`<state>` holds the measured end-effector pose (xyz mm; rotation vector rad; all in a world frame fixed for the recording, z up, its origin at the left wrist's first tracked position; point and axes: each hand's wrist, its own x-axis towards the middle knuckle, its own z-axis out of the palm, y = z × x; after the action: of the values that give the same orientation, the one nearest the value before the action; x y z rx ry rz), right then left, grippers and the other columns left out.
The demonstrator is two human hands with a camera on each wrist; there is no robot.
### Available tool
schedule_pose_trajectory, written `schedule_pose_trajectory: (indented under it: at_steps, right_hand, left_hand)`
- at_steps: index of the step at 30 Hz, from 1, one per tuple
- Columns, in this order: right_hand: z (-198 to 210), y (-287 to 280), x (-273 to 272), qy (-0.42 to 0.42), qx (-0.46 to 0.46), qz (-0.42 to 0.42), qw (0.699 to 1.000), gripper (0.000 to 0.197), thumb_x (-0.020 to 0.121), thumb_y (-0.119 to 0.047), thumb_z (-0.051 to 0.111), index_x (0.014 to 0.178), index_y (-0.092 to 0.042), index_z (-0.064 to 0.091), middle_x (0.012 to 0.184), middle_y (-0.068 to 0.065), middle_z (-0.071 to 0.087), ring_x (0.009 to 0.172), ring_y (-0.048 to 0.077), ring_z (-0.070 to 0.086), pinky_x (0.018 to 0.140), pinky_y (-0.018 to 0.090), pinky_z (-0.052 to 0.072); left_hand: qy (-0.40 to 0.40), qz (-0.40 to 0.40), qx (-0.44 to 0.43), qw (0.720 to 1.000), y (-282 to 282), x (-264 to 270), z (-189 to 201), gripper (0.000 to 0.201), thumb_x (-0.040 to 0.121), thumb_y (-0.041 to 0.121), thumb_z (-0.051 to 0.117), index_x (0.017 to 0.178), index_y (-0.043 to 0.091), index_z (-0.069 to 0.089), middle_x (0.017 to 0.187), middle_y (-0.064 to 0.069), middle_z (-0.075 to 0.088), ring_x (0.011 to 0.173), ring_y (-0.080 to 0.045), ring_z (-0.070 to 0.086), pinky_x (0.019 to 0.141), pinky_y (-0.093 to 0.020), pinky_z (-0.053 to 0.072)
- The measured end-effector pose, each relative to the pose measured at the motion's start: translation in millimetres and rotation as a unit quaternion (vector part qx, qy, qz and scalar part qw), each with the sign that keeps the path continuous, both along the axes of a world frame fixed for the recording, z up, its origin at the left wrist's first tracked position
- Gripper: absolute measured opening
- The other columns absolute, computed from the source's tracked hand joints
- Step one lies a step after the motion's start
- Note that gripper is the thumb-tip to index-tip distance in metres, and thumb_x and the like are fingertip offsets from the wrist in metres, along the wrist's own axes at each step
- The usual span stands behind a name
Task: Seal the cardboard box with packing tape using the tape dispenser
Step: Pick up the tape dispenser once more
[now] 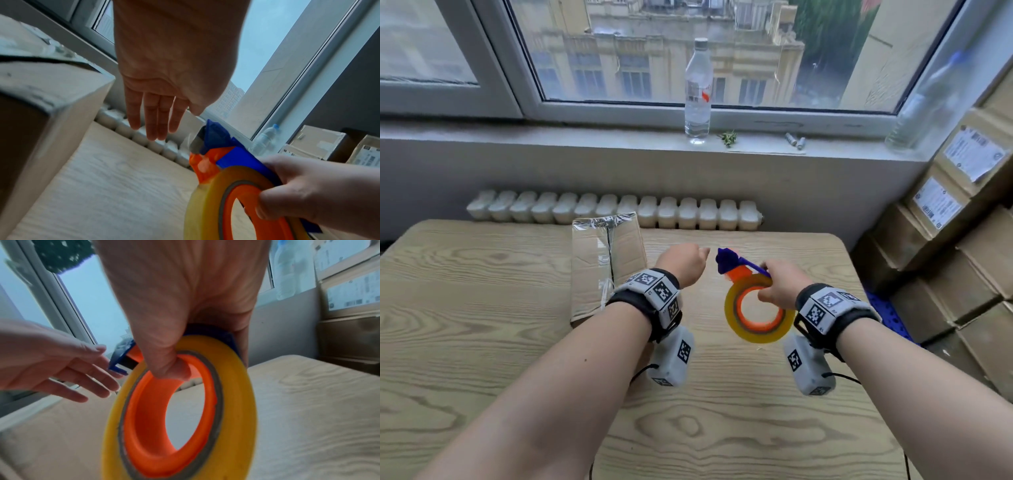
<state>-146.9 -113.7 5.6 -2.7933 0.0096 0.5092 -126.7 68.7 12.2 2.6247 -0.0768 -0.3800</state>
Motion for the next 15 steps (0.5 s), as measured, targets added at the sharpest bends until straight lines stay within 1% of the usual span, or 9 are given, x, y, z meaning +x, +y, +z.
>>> schedule_pose_trajectory:
  at_steps: [2, 4, 6, 7, 8, 11, 13, 14, 15]
  right_hand:
    - [18, 4, -2, -0.04, 0.0, -0.007, 0.999, 0.033, 0.073, -0.02, 0.073, 0.104, -0.013, 0.062, 0.096, 0.007, 0.063, 0.089, 0.025, 0.062, 0.069, 0.028, 0.043]
    - [36, 9, -5, -0.073, -0.001, -0.005, 0.997, 0.038, 0.068, -0.018, 0.074, 0.103, -0.012, 0.059, 0.096, 0.006, 0.06, 0.084, 0.024, 0.057, 0.068, 0.027, 0.041]
    - [52, 17, -7, -0.097, -0.003, 0.012, 0.995, 0.043, 0.067, -0.016, 0.072, 0.105, -0.012, 0.053, 0.097, 0.007, 0.058, 0.086, 0.026, 0.055, 0.069, 0.028, 0.04]
    - [59, 21, -8, -0.106, -0.001, 0.019, 0.994, 0.044, 0.067, -0.015, 0.071, 0.106, -0.012, 0.051, 0.096, 0.007, 0.059, 0.085, 0.026, 0.054, 0.069, 0.029, 0.04]
    - [65, 25, -9, -0.114, 0.001, 0.026, 0.993, 0.044, 0.067, -0.015, 0.07, 0.106, -0.012, 0.049, 0.094, 0.008, 0.06, 0.083, 0.026, 0.054, 0.068, 0.029, 0.04]
    - [82, 38, -13, -0.133, 0.004, 0.047, 0.99, 0.045, 0.068, -0.014, 0.069, 0.107, -0.014, 0.046, 0.092, 0.005, 0.057, 0.082, 0.026, 0.052, 0.067, 0.03, 0.039]
    - [89, 47, -16, -0.14, 0.009, 0.06, 0.988, 0.046, 0.069, -0.014, 0.069, 0.109, -0.017, 0.046, 0.092, 0.003, 0.055, 0.083, 0.025, 0.051, 0.068, 0.03, 0.038]
    - [92, 51, -18, -0.143, 0.01, 0.065, 0.988, 0.046, 0.069, -0.014, 0.069, 0.108, -0.017, 0.045, 0.091, 0.002, 0.055, 0.083, 0.025, 0.052, 0.067, 0.03, 0.039]
    - [94, 55, -19, -0.147, 0.012, 0.068, 0.987, 0.044, 0.068, -0.014, 0.069, 0.105, -0.018, 0.045, 0.09, 0.002, 0.055, 0.083, 0.025, 0.052, 0.067, 0.03, 0.04]
  left_hand:
    - [0.006, 0.025, -0.034, 0.999, 8, 0, 9, 0.046, 0.103, 0.028, 0.027, 0.11, -0.003, 0.061, 0.112, -0.021, 0.065, 0.107, -0.036, 0.059, 0.091, -0.041, 0.045]
    - [0.016, 0.058, -0.103, 0.993, 16, 0, 17, 0.048, 0.102, 0.03, 0.03, 0.101, -0.004, 0.064, 0.102, -0.021, 0.069, 0.099, -0.034, 0.064, 0.086, -0.039, 0.05]
    - [0.03, 0.093, -0.173, 0.98, 23, -1, 28, 0.046, 0.102, 0.032, 0.031, 0.085, 0.002, 0.062, 0.084, -0.014, 0.067, 0.081, -0.028, 0.062, 0.068, -0.031, 0.048]
    - [0.043, 0.113, -0.205, 0.971, 26, -2, 34, 0.045, 0.101, 0.033, 0.031, 0.078, 0.007, 0.06, 0.076, -0.009, 0.064, 0.072, -0.025, 0.06, 0.062, -0.027, 0.044]
    - [0.057, 0.13, -0.234, 0.962, 29, -5, 41, 0.046, 0.101, 0.035, 0.031, 0.074, 0.009, 0.057, 0.072, -0.006, 0.061, 0.066, -0.021, 0.058, 0.059, -0.024, 0.042]
    - [0.092, 0.157, -0.315, 0.932, 39, -16, 61, 0.047, 0.102, 0.036, 0.03, 0.074, 0.007, 0.053, 0.067, -0.007, 0.061, 0.059, -0.016, 0.059, 0.059, -0.024, 0.046]
    - [0.101, 0.175, -0.351, 0.914, 47, -22, 70, 0.042, 0.102, 0.032, 0.033, 0.075, 0.006, 0.053, 0.056, -0.006, 0.064, 0.048, -0.013, 0.062, 0.057, -0.024, 0.049]
    - [0.098, 0.183, -0.365, 0.908, 52, -24, 73, 0.038, 0.102, 0.027, 0.036, 0.074, 0.007, 0.052, 0.047, -0.002, 0.063, 0.04, -0.01, 0.062, 0.055, -0.023, 0.05]
    - [0.093, 0.191, -0.377, 0.902, 57, -26, 75, 0.034, 0.101, 0.022, 0.038, 0.073, 0.007, 0.052, 0.044, -0.001, 0.062, 0.035, -0.007, 0.06, 0.051, -0.022, 0.051]
